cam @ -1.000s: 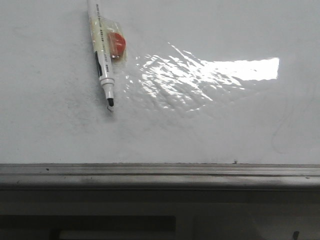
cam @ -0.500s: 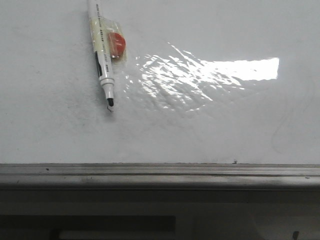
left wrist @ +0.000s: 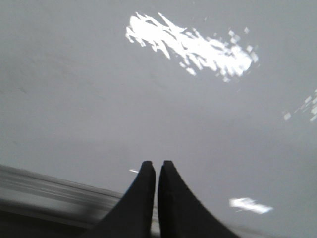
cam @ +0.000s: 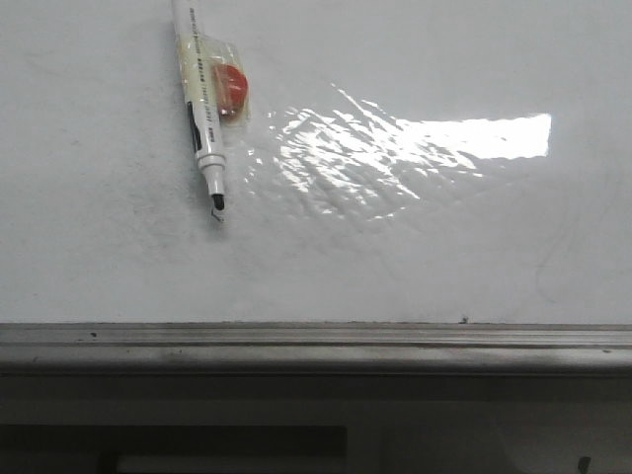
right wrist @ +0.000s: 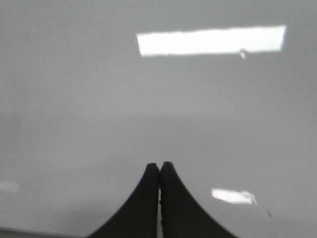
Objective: Write number 9 on whiteboard
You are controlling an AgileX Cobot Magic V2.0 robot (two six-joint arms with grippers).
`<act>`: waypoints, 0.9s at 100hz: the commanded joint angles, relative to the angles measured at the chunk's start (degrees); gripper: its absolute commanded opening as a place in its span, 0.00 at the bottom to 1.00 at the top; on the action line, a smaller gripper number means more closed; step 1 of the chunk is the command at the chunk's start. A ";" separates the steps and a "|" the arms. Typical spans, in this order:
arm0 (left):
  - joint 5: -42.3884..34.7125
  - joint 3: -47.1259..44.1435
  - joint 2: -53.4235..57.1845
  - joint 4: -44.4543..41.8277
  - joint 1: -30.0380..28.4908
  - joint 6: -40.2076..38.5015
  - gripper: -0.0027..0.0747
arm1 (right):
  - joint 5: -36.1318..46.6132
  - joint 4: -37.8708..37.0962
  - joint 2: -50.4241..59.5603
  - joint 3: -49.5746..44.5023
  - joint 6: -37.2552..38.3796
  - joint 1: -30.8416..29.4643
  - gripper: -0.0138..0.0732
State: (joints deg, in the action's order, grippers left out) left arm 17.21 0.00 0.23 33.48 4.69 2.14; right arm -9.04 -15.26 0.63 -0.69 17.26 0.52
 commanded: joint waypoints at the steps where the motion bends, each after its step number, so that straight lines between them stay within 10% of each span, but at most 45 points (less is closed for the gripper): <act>1: -4.88 -1.15 1.53 18.58 -0.03 -0.67 0.01 | 13.39 3.81 0.83 -1.54 1.87 -0.13 0.09; 29: -7.32 -1.04 1.53 26.33 -0.03 -0.67 0.01 | 17.53 14.55 0.83 -0.91 1.95 -0.13 0.09; 50: -7.22 -0.29 1.53 26.76 -0.03 -0.04 0.01 | -1.22 13.92 0.12 9.98 1.67 -0.13 0.09; 73: 5.25 13.39 -3.69 12.04 -0.03 21.14 0.02 | -19.24 8.40 -6.20 25.15 -3.27 -0.13 0.10; 90: 10.67 23.67 -15.72 10.26 -0.03 32.65 0.37 | -20.11 8.51 -12.35 30.54 -6.71 -0.13 0.31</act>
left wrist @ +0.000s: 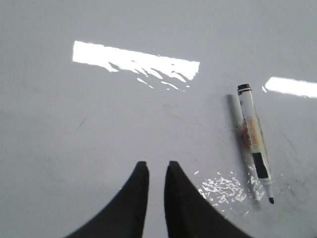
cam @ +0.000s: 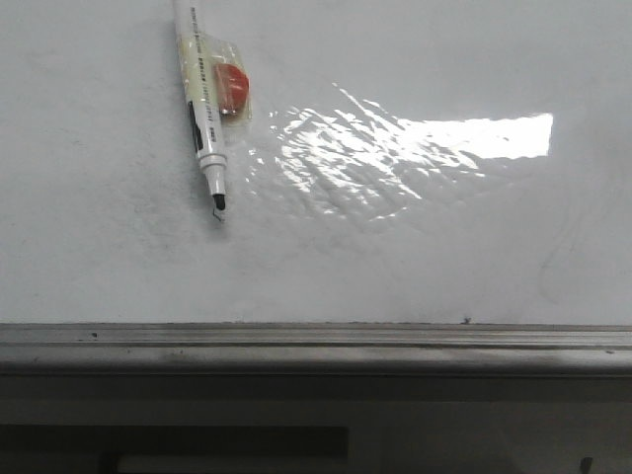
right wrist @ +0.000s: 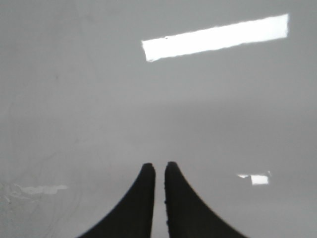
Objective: Write number 9 on whiteboard
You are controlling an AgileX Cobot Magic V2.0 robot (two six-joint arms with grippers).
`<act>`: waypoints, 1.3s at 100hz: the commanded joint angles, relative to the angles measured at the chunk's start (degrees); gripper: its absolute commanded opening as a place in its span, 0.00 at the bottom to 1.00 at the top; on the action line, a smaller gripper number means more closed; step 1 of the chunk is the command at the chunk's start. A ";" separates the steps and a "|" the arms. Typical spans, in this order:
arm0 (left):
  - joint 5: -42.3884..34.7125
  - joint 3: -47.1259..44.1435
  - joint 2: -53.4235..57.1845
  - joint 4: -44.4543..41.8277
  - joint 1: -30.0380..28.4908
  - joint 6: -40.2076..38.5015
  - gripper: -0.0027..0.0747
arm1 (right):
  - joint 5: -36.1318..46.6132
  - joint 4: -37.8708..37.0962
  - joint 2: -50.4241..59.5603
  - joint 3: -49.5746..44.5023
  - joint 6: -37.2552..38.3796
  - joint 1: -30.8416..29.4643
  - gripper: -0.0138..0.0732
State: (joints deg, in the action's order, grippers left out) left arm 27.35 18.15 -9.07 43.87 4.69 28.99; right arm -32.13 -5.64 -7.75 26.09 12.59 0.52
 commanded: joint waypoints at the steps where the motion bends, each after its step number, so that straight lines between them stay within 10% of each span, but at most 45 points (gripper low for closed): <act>1: 0.77 5.80 -7.56 -0.13 -0.03 6.39 0.40 | 2.85 -0.98 -4.51 3.91 -2.03 -0.13 0.32; 14: 5.92 9.72 -17.78 0.54 0.15 6.56 0.71 | 0.04 2.36 -9.04 5.67 -2.03 -0.13 0.55; 43: 5.73 11.45 -33.41 15.50 12.91 16.77 0.56 | -3.02 5.08 -10.75 5.69 -2.74 6.54 0.57; 83: -15.24 15.29 -48.81 27.33 33.56 16.78 0.56 | -3.31 4.85 -10.75 5.69 -2.74 7.76 0.57; 130: -20.05 20.85 -60.45 28.78 35.83 16.78 0.54 | -3.41 4.85 -10.75 5.69 -2.74 7.76 0.57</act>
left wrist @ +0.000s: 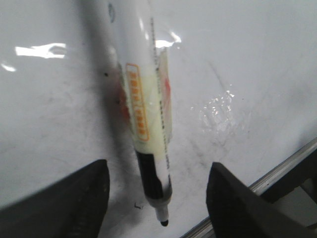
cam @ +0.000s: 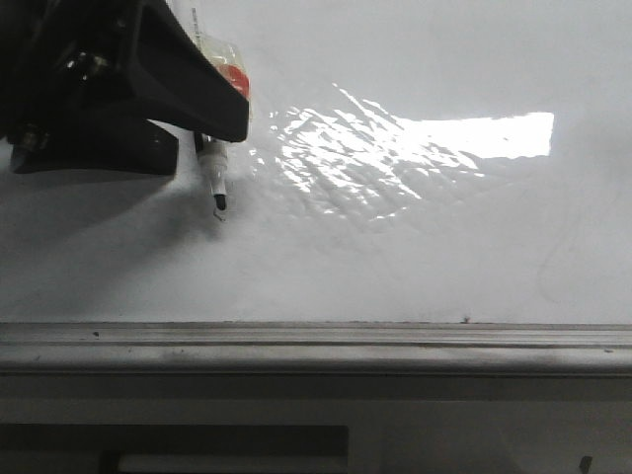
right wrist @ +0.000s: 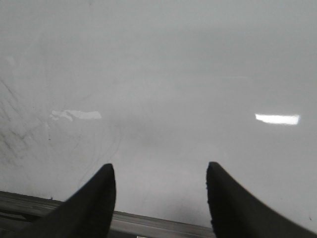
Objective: Write number 9 on whiteboard
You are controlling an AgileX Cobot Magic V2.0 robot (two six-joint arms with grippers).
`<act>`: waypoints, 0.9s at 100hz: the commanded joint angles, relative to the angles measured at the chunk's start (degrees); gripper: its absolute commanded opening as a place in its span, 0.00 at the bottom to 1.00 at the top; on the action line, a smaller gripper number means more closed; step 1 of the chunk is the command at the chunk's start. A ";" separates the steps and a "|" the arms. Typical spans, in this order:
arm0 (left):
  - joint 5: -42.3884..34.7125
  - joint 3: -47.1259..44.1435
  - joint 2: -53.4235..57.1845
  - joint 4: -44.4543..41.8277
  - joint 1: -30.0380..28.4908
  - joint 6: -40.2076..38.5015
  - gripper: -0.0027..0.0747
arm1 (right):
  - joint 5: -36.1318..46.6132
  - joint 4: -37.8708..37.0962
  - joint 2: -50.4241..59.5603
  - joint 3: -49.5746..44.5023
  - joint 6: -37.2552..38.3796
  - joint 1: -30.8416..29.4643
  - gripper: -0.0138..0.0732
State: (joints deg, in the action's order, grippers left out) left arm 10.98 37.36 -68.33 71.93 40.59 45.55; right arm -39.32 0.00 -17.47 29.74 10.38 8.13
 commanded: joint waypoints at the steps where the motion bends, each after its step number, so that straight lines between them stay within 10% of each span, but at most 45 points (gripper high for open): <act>1: -3.68 1.65 -1.17 0.72 -0.06 0.22 0.53 | 3.78 -0.80 -1.03 2.05 -0.53 0.15 0.57; 21: 0.63 1.65 -1.88 0.72 -0.06 0.22 0.01 | 3.60 -0.69 -1.03 2.05 -0.53 0.15 0.57; 45: 11.12 1.74 2.95 -6.08 -0.06 4.03 0.01 | 3.44 7.53 -1.03 2.59 -7.62 0.98 0.57; 90: 24.28 1.74 15.63 -21.97 -0.06 38.33 0.01 | -10.69 49.33 -17.66 10.44 -68.08 6.77 0.57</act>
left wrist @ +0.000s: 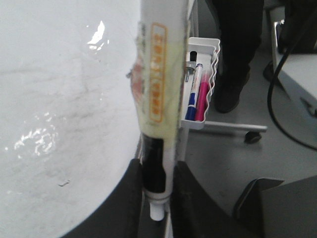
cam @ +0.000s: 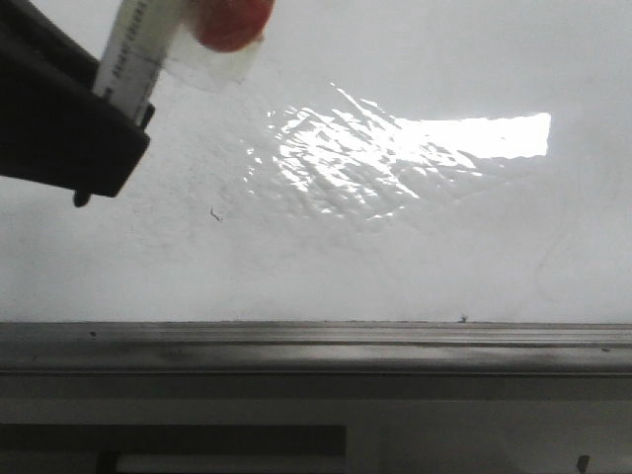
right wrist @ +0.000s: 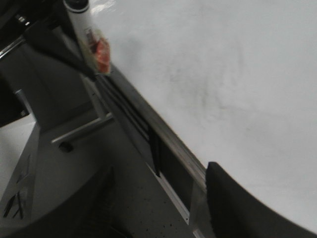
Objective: Write number 9 on whiteboard
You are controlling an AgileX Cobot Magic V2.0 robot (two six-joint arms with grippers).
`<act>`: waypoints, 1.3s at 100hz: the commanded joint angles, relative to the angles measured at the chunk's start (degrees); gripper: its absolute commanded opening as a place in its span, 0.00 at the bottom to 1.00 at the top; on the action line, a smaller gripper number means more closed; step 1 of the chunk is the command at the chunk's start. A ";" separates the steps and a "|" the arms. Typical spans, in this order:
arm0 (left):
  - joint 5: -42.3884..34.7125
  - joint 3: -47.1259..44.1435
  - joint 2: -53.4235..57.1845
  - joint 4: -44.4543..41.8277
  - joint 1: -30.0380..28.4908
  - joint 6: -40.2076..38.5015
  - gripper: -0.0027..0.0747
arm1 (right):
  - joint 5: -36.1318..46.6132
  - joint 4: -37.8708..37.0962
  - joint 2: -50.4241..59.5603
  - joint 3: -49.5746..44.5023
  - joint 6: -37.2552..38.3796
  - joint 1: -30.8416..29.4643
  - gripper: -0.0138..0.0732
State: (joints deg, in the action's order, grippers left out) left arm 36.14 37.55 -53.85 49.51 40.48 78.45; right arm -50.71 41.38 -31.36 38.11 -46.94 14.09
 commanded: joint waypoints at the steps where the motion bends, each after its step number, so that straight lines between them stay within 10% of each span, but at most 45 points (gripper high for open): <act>1: -0.88 1.55 1.15 0.31 0.05 5.58 0.01 | 0.70 8.74 -4.34 2.07 -11.32 1.01 0.57; 37: 1.02 1.55 1.05 -2.02 0.05 7.65 0.01 | 7.98 19.31 -13.33 2.56 -32.02 10.67 0.57; 74: 2.95 1.36 -4.29 -3.37 0.05 7.97 0.01 | 18.42 19.88 -21.09 2.56 -34.75 24.27 0.57; 130: 2.74 1.36 -6.82 3.62 0.20 15.33 0.01 | 23.74 21.25 -27.44 2.85 -35.04 28.94 0.57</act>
State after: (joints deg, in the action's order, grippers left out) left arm 40.09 37.43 -60.97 49.87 40.48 93.58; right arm -29.35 59.62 -58.70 38.79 -81.26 41.68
